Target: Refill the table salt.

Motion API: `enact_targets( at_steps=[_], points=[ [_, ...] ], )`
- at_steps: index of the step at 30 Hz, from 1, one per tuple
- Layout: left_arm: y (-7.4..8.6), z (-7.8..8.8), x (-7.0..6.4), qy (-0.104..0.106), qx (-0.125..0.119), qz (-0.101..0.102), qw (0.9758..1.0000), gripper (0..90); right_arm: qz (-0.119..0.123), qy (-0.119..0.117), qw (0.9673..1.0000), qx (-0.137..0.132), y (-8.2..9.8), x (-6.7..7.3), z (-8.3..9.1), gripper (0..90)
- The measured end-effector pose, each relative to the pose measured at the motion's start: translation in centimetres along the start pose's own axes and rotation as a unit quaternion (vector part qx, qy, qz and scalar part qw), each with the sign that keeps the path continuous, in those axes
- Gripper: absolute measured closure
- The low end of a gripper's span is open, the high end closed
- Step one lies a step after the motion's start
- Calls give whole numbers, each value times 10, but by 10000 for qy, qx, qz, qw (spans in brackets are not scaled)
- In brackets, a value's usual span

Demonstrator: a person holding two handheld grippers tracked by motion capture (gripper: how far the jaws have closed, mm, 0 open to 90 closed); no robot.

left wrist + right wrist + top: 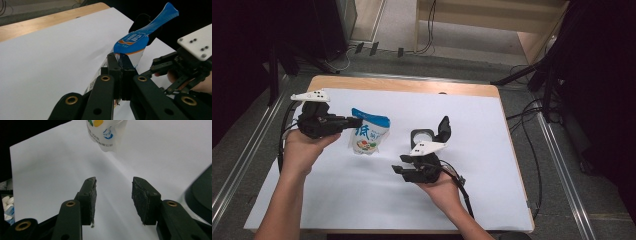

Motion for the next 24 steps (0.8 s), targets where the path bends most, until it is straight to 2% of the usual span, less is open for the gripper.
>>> enact_targets(
  at_steps=[1, 2, 5, 9, 12, 14, 19, 24],
  points=[
    [0, 0, 0, 0, 0, 0, 10000, 900, 0, 0, 10000, 0, 0, 0, 0, 560],
    [0, 0, -3, 11, 0, -36, 10000, 900, -25, 6, 10000, 24, -3, 1, -9, 550],
    [-2, 3, -9, 23, -82, -81, 9999, 900, -72, 26, 9999, 77, -6, 3, -20, 547],
    [-4, 6, -13, 44, -140, -104, 9998, 900, -121, 29, 9999, 91, -10, 6, -27, 543],
    [-5, 6, -15, 73, -164, -89, 9998, 900, -101, 109, 9999, 16, -16, 8, -34, 525],
    [-6, 6, -18, 91, -179, -117, 9997, 900, -62, 324, 9994, -49, -20, 12, -44, 525],
    [-7, 6, -20, 130, -168, -107, 9997, 900, -172, 545, 9983, -110, -22, 12, -61, 525],
    [-8, 3, -23, 200, -115, -45, 9997, 900, -379, 564, 9973, -275, -24, 10, -71, 531]
  ],
)
Point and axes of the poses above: each handheld gripper's, and its own axes: z roughly backward along the jaws, y roughly out of its underside, x roughly to its left, the point moved 3 cm from there along -z, roughly forward along the jaws, and after that the axes turned 13 degrees about x, right-handed, at the moved point
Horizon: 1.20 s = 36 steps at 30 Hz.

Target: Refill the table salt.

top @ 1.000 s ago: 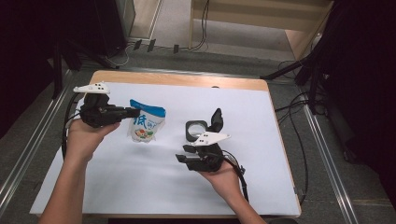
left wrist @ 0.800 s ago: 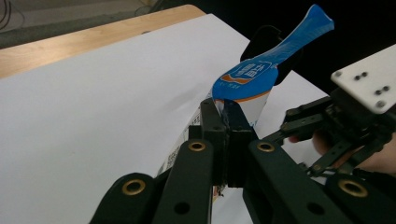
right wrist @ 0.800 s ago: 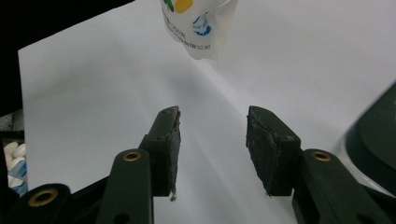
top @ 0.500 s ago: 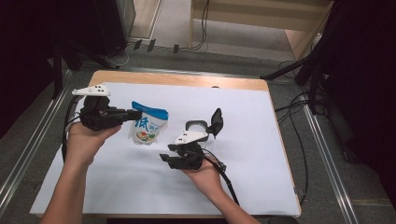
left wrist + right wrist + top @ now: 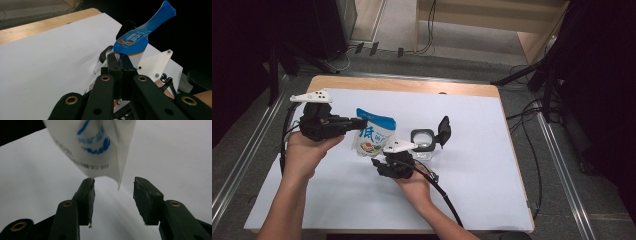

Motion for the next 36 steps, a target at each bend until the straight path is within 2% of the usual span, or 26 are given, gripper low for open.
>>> enact_targets(
  at_steps=[6, 10, 14, 17, 19, 22, 23, 24, 26, 28, 31, 32, 36],
  points=[
    [0, -5, 2, 63, 51, 138, 9999, 900, -158, 167, 9996, -174, 1, -5, -9, 549],
    [0, -10, 3, 169, 96, 243, 9995, 900, -171, 176, 9994, -243, 1, -3, -12, 565],
    [-2, -11, 4, 104, 109, 248, 9996, 900, -249, 131, 9992, -278, 2, -3, -15, 554],
    [-2, -8, 6, 172, 61, 297, 9994, 900, -237, 111, 9995, -195, 5, -4, -16, 518],
    [-3, -8, 6, 208, 34, 317, 9993, 900, -125, 168, 9997, -104, 7, -2, -16, 502],
    [-4, -7, 4, 278, 25, 305, 9991, 900, -73, 206, 9997, -137, 9, 0, -14, 472],
    [-5, -7, 4, 306, 32, 316, 9990, 900, -73, 252, 9994, -224, 9, 1, -12, 440],
    [-5, -10, 3, 398, 77, 322, 9987, 900, -57, 432, 9981, -429, 7, 1, -8, 380],
    [-6, -11, 3, 433, 67, 342, 9985, 900, -80, 471, 9977, -478, 7, 1, -7, 366],
    [-6, -13, 3, 563, 46, 387, 9977, 900, -201, 616, 9962, -590, 5, -1, -6, 333],
    [-6, -14, 4, 599, 62, 418, 9973, 900, -409, 819, 9936, -655, 5, -8, -10, 330],
    [-6, -14, 4, 621, 74, 423, 9971, 900, -523, 818, 9931, -662, 5, -10, -11, 332],
    [-6, -14, 4, 666, 50, 456, 9967, 900, -713, 804, 9915, -727, 4, -11, -15, 368]
  ],
)
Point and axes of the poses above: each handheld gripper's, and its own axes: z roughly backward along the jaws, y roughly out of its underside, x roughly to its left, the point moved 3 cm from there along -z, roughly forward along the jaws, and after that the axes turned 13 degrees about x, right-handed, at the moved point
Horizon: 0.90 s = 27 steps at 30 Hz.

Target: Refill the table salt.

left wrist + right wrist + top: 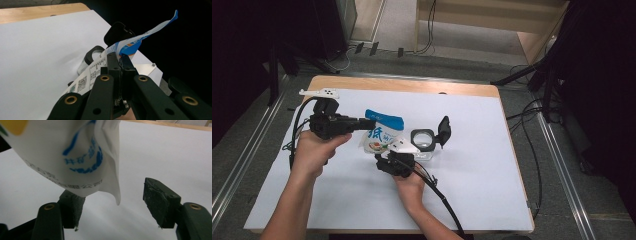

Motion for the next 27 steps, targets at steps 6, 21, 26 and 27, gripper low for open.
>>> enact_targets(
  at_steps=[6, 21, 26, 27],
  points=[
    [1, 8, 2, -7, -118, 57, 9999, 900, -151, 54, 9999, 56, -1, -2, -2, 376],
    [-1, -6, 8, -319, -23, 15, 9995, 900, 566, -201, 9979, 235, 5, 11, 7, 495],
    [-4, -13, 9, -499, 68, -16, 9987, 898, 843, -531, 9945, 315, 7, 15, 11, 561],
    [-4, -15, 9, -521, 87, -28, 9986, 898, 967, -522, 9935, 311, 7, 16, 12, 566]
  ],
)
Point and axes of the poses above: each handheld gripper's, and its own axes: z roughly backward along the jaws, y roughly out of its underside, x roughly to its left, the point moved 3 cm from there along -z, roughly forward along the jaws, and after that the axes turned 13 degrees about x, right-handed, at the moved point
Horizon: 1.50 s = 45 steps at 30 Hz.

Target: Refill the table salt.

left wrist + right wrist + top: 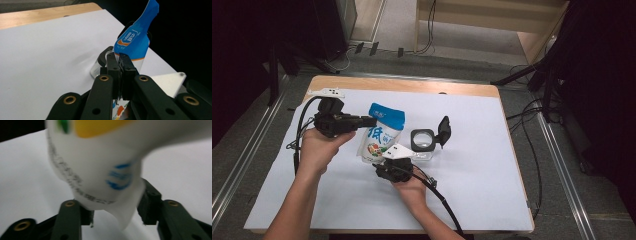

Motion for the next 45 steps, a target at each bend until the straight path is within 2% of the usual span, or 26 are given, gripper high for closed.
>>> enact_targets(
  at_steps=[2, 4, 5, 12, 16, 17, 18, 21, 23, 27, 29, 33, 39, 45],
  points=[
    [-2, -5, -1, 14, 42, -4, 10000, 898, 192, -15, 9998, 4, 0, 4, 1, 565],
    [-3, -8, -1, -1, 62, -45, 10000, 898, 247, -10, 9997, 17, 1, 5, 2, 564],
    [-4, -12, -3, -30, 115, -76, 9999, 898, 267, -98, 9996, 53, 1, 6, 2, 540],
    [-12, -26, -6, -7, 180, -157, 9997, 900, 270, -271, 9992, 126, 2, 5, 5, 550],
    [-17, -32, -7, -117, 240, -208, 9994, 900, 158, -341, 9992, 146, 3, 1, 7, 533],
    [-18, -36, -8, -154, 284, -214, 9992, 900, 126, -368, 9991, 155, 2, -1, 7, 467],
    [-18, -36, -8, -154, 284, -214, 9992, 900, 140, -335, 9992, 171, 2, -2, 8, 445],
    [-20, -41, -10, -133, 343, -283, 9989, 900, 303, -187, 9992, 208, 3, -1, 10, 502],
    [-21, -42, -14, -148, 353, -344, 9987, 900, 311, -280, 9989, 206, 3, -1, 11, 547],
    [-20, -41, -14, -145, 349, -397, 9985, 892, 365, -336, 9986, 156, 3, -1, 12, 573],
    [-18, -41, -15, -30, 335, -475, 9983, 880, 426, -332, 9985, 126, 3, 1, 12, 581],
    [-16, -41, -16, 4, 336, -625, 9975, 864, 480, -370, 9981, 94, 2, 4, 12, 586],
    [-14, -46, -13, 73, 370, -631, 9973, 847, 474, -348, 9982, 145, 3, 1, 12, 590],
    [-18, -53, -13, 0, 344, -611, 9975, 900, 381, -380, 9984, 147, 3, -4, 14, 588]
  ],
)
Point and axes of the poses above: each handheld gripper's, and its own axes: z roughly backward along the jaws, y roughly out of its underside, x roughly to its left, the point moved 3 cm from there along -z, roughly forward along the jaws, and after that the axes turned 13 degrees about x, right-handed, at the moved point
